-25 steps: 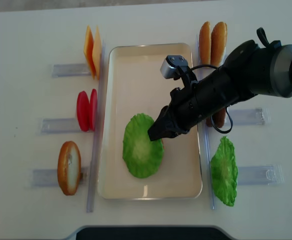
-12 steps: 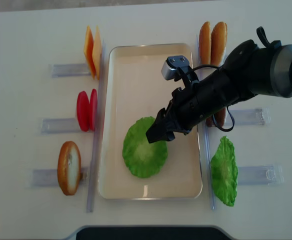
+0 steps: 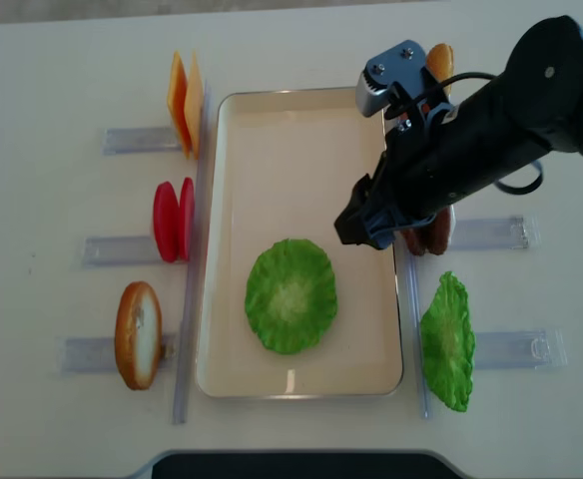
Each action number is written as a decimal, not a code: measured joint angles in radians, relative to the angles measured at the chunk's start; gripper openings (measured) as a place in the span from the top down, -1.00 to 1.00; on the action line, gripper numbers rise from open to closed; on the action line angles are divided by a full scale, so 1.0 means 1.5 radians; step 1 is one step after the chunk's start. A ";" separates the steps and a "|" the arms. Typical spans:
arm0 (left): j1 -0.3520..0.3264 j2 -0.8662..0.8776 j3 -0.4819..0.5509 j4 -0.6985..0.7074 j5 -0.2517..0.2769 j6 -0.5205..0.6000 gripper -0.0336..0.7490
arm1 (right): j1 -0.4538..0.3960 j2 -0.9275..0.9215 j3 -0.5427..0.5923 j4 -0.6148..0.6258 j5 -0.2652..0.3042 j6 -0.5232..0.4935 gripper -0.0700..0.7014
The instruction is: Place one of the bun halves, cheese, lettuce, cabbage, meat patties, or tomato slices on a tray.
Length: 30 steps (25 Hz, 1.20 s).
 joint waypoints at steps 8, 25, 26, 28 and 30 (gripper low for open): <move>0.000 0.000 0.000 0.000 0.000 0.000 0.35 | -0.067 -0.138 0.000 -0.437 0.256 0.421 -0.29; 0.000 0.000 0.000 0.001 0.000 0.000 0.35 | -0.429 -0.248 0.000 -0.455 0.325 0.398 -0.28; 0.000 0.000 0.000 0.001 0.000 0.000 0.35 | -0.429 -0.249 0.000 -0.453 0.325 0.398 -0.28; 0.000 0.000 0.000 0.001 0.000 0.000 0.35 | -0.427 -0.256 0.000 -0.446 0.325 0.398 -0.28; 0.000 0.000 0.000 0.001 0.000 0.000 0.35 | -0.418 -0.272 0.001 -0.439 0.325 0.398 -0.28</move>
